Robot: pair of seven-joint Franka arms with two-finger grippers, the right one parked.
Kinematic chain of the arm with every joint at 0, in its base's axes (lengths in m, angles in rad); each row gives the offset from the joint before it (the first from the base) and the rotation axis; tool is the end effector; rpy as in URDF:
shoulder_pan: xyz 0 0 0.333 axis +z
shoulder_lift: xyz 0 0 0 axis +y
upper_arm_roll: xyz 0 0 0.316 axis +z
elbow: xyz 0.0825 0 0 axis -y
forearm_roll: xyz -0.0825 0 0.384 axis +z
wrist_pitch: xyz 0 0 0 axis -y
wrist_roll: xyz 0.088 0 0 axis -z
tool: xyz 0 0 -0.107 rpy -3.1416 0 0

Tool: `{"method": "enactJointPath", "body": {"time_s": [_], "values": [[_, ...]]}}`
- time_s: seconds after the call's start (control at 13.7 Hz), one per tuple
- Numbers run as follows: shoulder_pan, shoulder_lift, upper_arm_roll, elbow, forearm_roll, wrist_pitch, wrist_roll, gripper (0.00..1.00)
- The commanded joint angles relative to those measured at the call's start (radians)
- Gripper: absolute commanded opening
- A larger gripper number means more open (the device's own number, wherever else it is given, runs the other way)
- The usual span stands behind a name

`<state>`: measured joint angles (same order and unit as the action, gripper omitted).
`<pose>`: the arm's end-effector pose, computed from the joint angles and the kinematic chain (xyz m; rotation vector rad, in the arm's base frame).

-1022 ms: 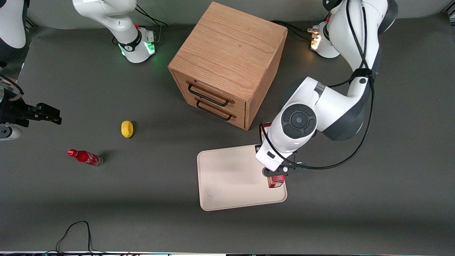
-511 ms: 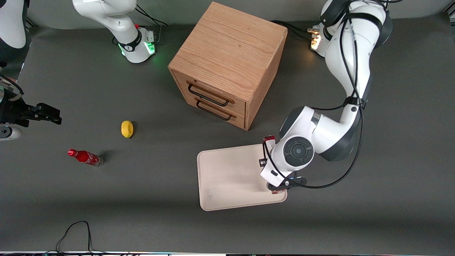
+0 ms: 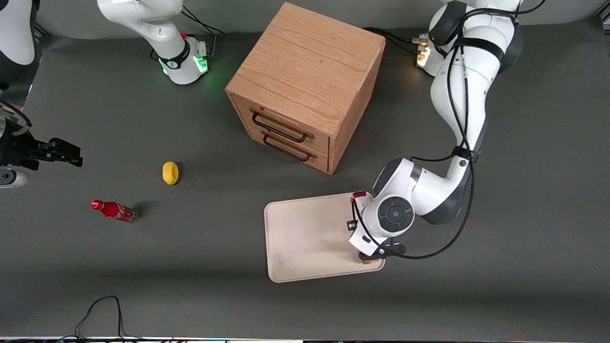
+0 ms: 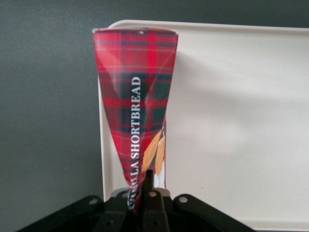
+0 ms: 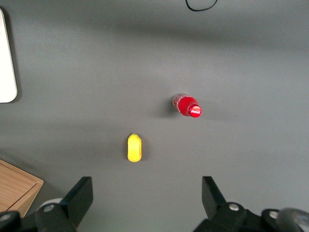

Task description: Place red cookie box on tray

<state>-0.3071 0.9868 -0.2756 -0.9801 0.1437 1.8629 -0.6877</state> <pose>0.6902 -0.3486 0.2646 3.0905 0.2619 -0.1829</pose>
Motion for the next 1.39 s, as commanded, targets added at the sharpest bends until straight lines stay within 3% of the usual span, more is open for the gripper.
{"method": "enactJointPath", "body": {"time_s": [0.0,0.37,0.44,0.51,1.31], "values": [[-0.001,-0.002,0.006,-0.014,0.008,0.024,0.010,0.00],[-0.001,0.004,0.006,-0.019,0.008,0.032,0.004,0.00],[-0.001,0.004,0.006,-0.019,0.008,0.032,0.005,0.20],[-0.001,0.003,0.006,-0.023,0.008,0.030,-0.001,0.99],[-0.001,-0.008,0.006,-0.029,0.011,0.029,-0.001,1.00]]}}
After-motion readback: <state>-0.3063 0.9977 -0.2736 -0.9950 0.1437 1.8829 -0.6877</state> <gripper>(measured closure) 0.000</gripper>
